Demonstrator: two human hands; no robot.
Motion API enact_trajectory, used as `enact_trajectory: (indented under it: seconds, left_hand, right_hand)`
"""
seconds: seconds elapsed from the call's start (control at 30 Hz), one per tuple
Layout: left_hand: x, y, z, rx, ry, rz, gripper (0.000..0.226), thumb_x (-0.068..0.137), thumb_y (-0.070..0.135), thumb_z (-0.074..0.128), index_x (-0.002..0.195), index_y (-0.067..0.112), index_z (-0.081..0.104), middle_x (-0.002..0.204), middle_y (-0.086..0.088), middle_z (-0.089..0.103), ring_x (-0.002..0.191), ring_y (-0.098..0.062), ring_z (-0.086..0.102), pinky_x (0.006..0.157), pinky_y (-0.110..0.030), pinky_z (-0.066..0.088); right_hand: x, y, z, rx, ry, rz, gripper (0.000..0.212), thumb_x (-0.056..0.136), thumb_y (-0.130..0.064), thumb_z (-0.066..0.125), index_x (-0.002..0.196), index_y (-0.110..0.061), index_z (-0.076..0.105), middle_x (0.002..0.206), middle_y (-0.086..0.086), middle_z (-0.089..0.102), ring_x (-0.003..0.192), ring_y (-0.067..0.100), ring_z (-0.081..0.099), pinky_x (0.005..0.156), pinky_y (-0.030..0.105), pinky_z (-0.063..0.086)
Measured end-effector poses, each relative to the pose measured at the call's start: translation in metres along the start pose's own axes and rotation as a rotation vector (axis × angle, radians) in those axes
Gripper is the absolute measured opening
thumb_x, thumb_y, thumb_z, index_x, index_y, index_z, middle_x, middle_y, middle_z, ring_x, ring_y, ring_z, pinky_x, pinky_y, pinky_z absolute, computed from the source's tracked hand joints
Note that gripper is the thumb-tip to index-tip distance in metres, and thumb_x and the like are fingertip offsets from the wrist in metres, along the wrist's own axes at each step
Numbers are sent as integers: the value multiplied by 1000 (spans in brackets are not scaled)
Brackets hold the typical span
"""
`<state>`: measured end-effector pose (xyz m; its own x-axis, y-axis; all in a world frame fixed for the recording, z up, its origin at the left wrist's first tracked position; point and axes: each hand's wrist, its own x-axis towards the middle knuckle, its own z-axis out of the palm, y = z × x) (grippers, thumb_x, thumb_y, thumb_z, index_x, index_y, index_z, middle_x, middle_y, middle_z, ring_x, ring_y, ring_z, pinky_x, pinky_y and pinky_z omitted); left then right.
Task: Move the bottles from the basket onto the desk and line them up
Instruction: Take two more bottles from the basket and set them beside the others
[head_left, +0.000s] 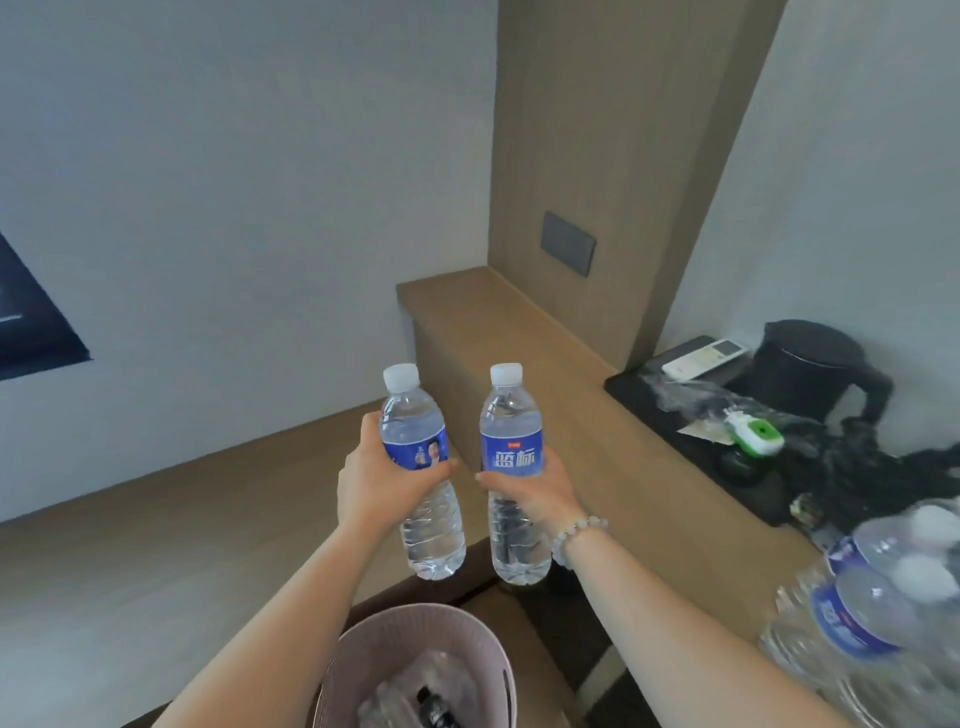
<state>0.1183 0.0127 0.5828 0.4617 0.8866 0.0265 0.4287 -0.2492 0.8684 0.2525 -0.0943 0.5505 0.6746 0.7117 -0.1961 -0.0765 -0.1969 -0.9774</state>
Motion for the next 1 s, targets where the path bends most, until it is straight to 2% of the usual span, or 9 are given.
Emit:
enact_trajectory:
  seconds: [0.17, 0.33, 0.43, 0.53, 0.6, 0.67, 0.73, 0.87, 1.0]
  left_hand:
    - [-35, 34, 28, 17, -23, 84, 60, 59, 31, 85, 104, 25, 46, 87, 14, 59, 82, -10, 57, 68, -22, 40]
    - [-90, 65, 64, 14, -3, 103, 66, 60, 32, 85, 111, 25, 45, 98, 8, 60, 89, -13, 59, 75, -27, 44]
    - [-132, 87, 88, 1, 0, 130, 68, 62, 29, 85, 115, 24, 44, 101, 8, 57, 89, -12, 56, 75, -26, 44]
    - [-175, 106, 110, -5, -9, 149, 65, 62, 29, 86, 111, 28, 42, 100, 9, 57, 89, -11, 57, 76, -26, 44]
    - [-203, 118, 123, -1, -16, 165, 65, 61, 31, 86, 109, 29, 42, 99, 10, 57, 89, -11, 57, 76, -26, 45]
    - [-231, 129, 136, -2, -22, 189, 66, 60, 31, 86, 109, 30, 42, 99, 11, 57, 87, -10, 57, 73, -22, 44]
    - [-256, 141, 148, -2, -31, 213, 67, 60, 31, 87, 110, 30, 42, 99, 11, 57, 87, -9, 58, 72, -21, 43]
    - [-299, 160, 168, 13, -52, 247, 69, 60, 29, 87, 116, 24, 46, 101, 9, 60, 89, -11, 59, 72, -22, 44]
    - [-330, 172, 188, 13, -89, 260, 71, 59, 27, 87, 117, 23, 47, 101, 9, 61, 90, -12, 61, 78, -29, 50]
  right_hand:
    - [-29, -1, -49, 29, 45, -39, 36, 69, -17, 82, 89, -31, 54, 89, -11, 63, 84, 5, 61, 63, 16, 43]
    - [-67, 1, -108, 13, 31, -120, 36, 70, -16, 81, 90, -30, 55, 89, -8, 64, 85, 9, 62, 66, 18, 47]
    - [-94, 7, -148, 23, 24, -151, 33, 71, -14, 79, 94, -23, 58, 87, -7, 63, 84, 9, 61, 66, 19, 47]
    - [-123, 11, -185, 36, 23, -165, 42, 68, -16, 81, 104, -13, 60, 91, -1, 66, 89, 16, 64, 75, 29, 53]
    - [-139, 13, -207, 37, 15, -177, 41, 67, -17, 82, 102, -14, 61, 91, 0, 67, 90, 17, 64, 81, 35, 55]
    - [-160, 11, -228, 53, 10, -207, 29, 69, -11, 80, 91, -18, 61, 83, -4, 65, 80, 11, 64, 77, 30, 55]
    - [-179, 8, -248, 87, 10, -215, 28, 71, -9, 79, 90, -18, 60, 82, -4, 65, 78, 9, 63, 74, 27, 54]
    - [-213, 10, -287, 119, 27, -235, 42, 67, -17, 82, 104, -11, 62, 91, 2, 67, 89, 18, 66, 82, 36, 56]
    - [-244, 10, -324, 165, 35, -232, 34, 66, -20, 81, 94, -19, 61, 87, 0, 66, 85, 15, 65, 81, 34, 55]
